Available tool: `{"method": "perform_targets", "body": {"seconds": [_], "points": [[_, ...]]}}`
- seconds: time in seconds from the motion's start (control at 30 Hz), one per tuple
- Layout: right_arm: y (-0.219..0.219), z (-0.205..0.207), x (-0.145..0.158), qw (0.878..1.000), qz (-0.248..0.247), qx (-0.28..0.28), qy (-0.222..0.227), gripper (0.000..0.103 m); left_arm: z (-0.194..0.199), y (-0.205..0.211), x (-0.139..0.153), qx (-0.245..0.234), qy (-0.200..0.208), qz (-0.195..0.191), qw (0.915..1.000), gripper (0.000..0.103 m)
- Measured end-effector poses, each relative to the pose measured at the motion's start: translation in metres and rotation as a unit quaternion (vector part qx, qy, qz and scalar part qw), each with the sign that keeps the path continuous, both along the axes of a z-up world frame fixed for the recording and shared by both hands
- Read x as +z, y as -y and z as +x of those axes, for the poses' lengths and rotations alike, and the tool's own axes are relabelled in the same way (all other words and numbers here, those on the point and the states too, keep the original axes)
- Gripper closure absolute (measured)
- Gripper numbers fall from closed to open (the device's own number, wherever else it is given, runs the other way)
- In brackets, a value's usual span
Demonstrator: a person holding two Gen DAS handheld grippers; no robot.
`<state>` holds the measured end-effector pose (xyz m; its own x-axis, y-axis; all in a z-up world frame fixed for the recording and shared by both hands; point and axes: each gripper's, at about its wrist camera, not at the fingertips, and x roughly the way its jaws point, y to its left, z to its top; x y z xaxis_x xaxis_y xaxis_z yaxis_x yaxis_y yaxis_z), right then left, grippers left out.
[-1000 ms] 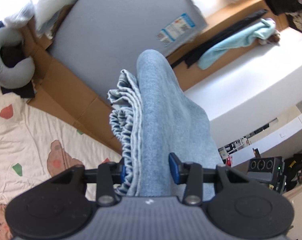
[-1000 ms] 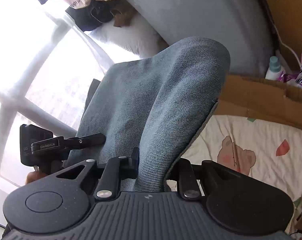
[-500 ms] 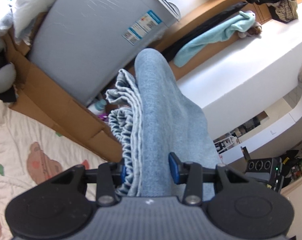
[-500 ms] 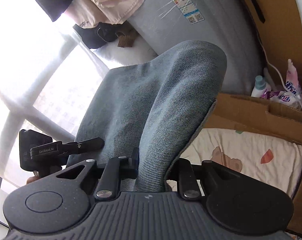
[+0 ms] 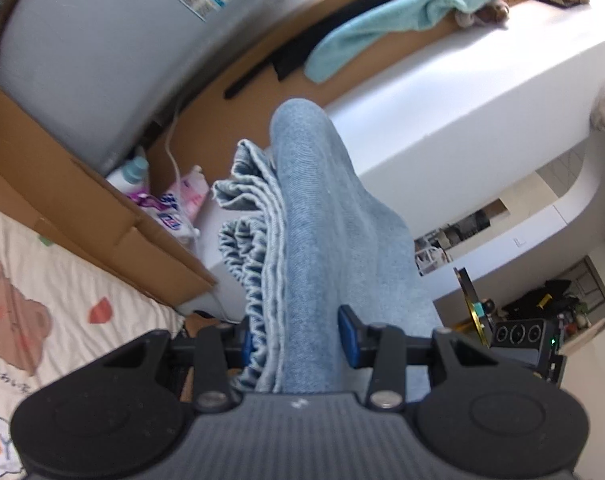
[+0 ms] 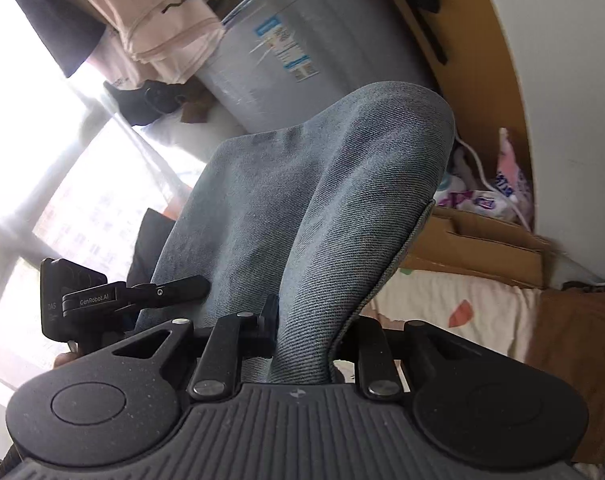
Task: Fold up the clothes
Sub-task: 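Hold the folded jeans stack raised with both tools, then carry the jeans stack with both tools and lower it onto the brown cloth pile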
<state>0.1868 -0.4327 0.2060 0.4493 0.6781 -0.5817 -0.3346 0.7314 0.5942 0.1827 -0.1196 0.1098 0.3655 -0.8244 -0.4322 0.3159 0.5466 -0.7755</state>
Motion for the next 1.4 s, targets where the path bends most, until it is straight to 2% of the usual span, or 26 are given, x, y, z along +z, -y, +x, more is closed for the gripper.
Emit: {"method": "perform_targets", "body": {"seconds": [0.43, 0.63, 0.83, 1.23, 1.4], "points": [[0.095, -0.015, -0.042, 0.999, -0.020, -0.047, 0.016, 0.083, -0.002, 0.085, -0.055, -0.054, 0.015, -0.041, 0.9976, 0.061], [0.126, -0.023, -0.071, 0.997, -0.036, -0.062, 0.011, 0.083, -0.004, 0.117, -0.080, -0.066, 0.001, -0.036, 0.9972, 0.060], [0.158, -0.027, -0.105, 0.996, -0.037, -0.083, 0.006, 0.083, 0.002, 0.146, -0.112, -0.099, 0.001, -0.034, 0.9944, 0.061], [0.215, -0.010, -0.210, 0.988, -0.060, -0.142, -0.013, 0.083, 0.015, 0.210, -0.218, -0.138, -0.013, -0.031, 0.9898, 0.061], [0.230, 0.002, -0.254, 0.985, -0.085, -0.151, -0.020, 0.083, 0.021, 0.232, -0.265, -0.146, -0.025, -0.033, 0.9885, 0.061]]}}
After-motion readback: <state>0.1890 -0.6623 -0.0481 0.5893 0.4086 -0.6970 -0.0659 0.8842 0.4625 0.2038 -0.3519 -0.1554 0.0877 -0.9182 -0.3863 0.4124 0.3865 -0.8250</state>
